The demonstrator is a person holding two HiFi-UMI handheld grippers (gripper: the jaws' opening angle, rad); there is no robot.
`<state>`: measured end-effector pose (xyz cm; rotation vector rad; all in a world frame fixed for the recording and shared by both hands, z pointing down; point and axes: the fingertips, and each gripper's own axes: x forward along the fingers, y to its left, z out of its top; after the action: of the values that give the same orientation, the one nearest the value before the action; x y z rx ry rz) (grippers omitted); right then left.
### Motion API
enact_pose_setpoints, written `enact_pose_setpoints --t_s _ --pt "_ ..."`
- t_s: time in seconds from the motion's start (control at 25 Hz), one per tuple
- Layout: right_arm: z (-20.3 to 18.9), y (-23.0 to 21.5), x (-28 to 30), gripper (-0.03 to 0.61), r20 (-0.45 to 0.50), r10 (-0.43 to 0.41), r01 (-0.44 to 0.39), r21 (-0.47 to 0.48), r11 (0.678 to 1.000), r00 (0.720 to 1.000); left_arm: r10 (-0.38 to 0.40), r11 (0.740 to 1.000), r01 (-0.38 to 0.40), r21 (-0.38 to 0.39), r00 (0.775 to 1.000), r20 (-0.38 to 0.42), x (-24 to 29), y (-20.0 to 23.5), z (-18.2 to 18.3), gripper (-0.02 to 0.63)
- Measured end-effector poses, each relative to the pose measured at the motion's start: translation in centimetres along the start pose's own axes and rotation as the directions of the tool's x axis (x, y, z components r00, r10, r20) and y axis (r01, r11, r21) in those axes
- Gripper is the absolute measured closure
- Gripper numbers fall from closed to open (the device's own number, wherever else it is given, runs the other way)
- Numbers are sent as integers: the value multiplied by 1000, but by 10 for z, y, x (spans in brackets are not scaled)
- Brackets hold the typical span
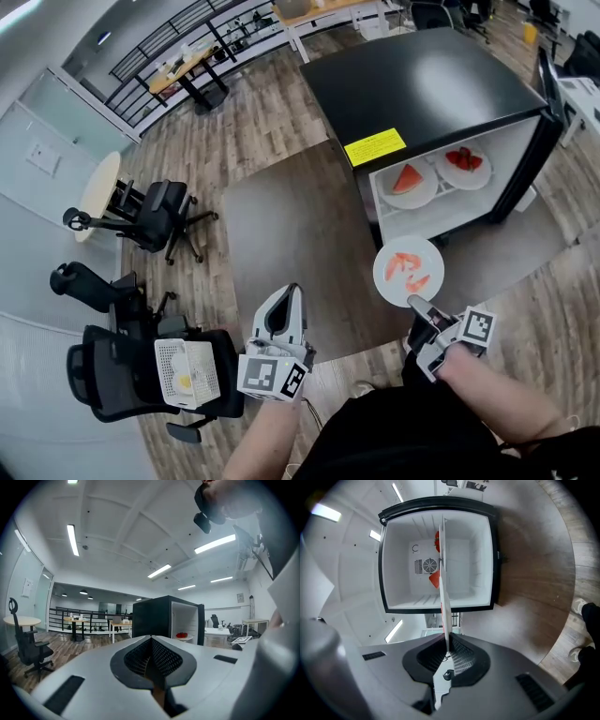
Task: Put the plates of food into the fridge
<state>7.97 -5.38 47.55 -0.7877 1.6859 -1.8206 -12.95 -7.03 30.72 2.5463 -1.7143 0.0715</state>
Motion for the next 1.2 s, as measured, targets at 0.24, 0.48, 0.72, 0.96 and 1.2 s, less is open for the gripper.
enact_pose_setpoints --t_s 0.24,0.48,0.72,0.96,1.2 --pt "41 -9 2 560 20 8 -8 5 1000 1000 -10 1000 10 11 1000 -28 35 -17 -8 611" --pt "68 -23 12 560 -11 -20 20 3 1000 1000 -11 1000 13 26 999 -53 65 -29 -17 611" --pt "94 -37 27 560 -21 -34 35 16 999 999 15 1000 -12 24 996 -92 85 -27 -34 611" --pt "115 -52 41 560 -18 -42 43 46 998 999 35 999 -30 43 992 -122 101 -25 -38 611" --pt "132 -72 58 560 -32 -65 67 57 996 997 64 997 -58 42 985 -157 111 -19 -51 611"
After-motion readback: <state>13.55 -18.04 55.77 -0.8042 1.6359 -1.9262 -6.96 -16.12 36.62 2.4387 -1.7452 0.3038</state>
